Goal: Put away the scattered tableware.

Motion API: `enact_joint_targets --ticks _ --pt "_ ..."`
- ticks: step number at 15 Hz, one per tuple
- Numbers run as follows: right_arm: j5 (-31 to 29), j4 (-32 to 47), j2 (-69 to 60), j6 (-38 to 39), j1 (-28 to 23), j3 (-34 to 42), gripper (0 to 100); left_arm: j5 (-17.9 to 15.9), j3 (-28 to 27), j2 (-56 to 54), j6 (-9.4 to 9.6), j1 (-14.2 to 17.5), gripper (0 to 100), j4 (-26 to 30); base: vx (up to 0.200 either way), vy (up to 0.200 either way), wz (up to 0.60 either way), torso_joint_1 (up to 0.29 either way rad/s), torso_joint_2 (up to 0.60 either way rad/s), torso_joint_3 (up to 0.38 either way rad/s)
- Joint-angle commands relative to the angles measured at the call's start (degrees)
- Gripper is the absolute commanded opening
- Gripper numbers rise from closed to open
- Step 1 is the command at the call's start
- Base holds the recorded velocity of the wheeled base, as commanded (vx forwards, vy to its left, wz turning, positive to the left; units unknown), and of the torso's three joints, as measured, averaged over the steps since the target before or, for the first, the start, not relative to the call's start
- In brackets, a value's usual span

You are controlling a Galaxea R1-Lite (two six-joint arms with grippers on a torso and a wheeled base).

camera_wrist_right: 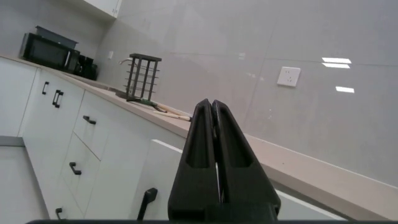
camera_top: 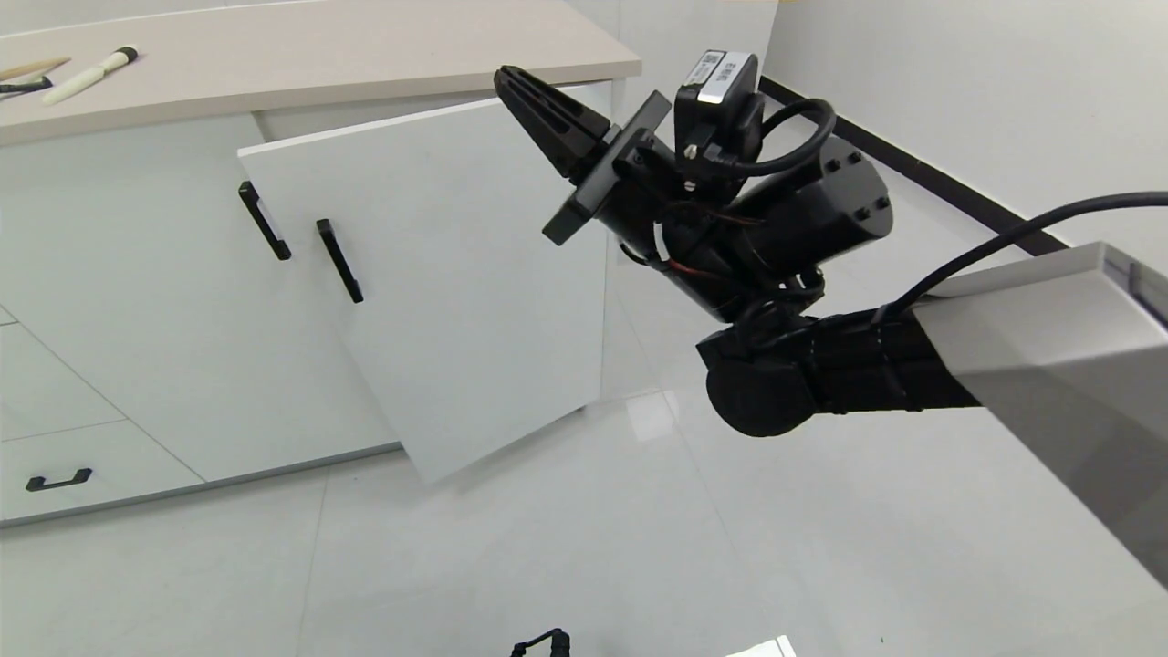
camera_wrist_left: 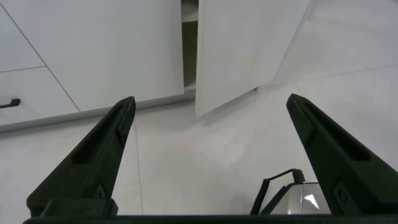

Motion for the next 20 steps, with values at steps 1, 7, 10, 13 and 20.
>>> enact_joint_targets --ticks 1,7,10,13,20 --pt "-0.1 -0.3 -5.6 0.1 -0.1 6.5 0 0.0 0.0 0.1 -0.02 0.0 100 0.0 0.000 0.000 0.00 0.000 0.00 0.000" --pt "-0.6 -2.5 -26.5 1.4 -4.8 39.1 0 0.0 0.0 0.1 -0.02 0.0 100 0.0 0.000 0.000 0.00 0.000 0.00 0.000" --pt "-0.6 -2.5 -42.6 1.3 -12.5 59.1 0 0.0 0.0 0.1 -0.11 0.0 100 0.0 0.000 0.000 0.00 0.000 0.00 0.000" --pt "-0.8 -1.1 -60.2 1.4 -21.2 69.6 0 0.0 0.0 0.1 -0.11 0.0 100 0.0 0.000 0.000 0.00 0.000 0.00 0.000" --pt "0.6 16.8 -100.5 9.1 -45.7 85.6 0 0.0 0.0 0.1 -0.11 0.0 100 0.0 0.000 0.000 0.00 0.000 0.00 0.000"
